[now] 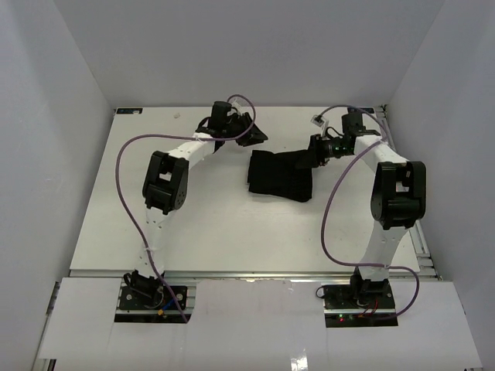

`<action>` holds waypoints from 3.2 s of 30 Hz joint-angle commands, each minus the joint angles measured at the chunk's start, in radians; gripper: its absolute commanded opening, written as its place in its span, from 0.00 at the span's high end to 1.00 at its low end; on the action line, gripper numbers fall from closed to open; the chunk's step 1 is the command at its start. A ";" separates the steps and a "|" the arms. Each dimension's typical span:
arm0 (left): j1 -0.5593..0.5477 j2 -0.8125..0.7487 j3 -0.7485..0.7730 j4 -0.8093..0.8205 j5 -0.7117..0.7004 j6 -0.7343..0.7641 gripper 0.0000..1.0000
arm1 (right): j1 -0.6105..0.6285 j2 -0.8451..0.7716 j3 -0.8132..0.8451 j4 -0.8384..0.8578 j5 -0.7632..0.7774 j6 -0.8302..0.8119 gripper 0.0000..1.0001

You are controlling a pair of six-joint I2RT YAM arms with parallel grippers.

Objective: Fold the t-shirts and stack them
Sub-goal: Smooth out wrinkles on the folded tshirt

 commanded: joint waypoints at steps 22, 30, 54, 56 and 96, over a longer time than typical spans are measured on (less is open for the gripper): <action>-0.147 -0.194 -0.339 0.167 0.302 -0.011 0.60 | -0.025 0.368 0.423 0.125 -0.033 0.345 0.55; -0.147 -0.165 -0.413 0.149 0.304 0.024 0.60 | -0.027 0.420 0.431 0.128 0.013 0.348 0.55; -0.139 -0.386 -0.459 0.011 0.309 0.096 0.60 | -0.114 0.361 0.486 0.128 -0.005 0.338 0.55; -0.139 -0.439 -0.441 -0.027 0.313 0.116 0.60 | -0.122 0.327 0.495 0.124 0.004 0.330 0.55; -0.024 0.016 -0.126 0.128 0.263 -0.032 0.59 | -0.016 0.127 -0.183 -0.056 -0.022 -0.023 0.59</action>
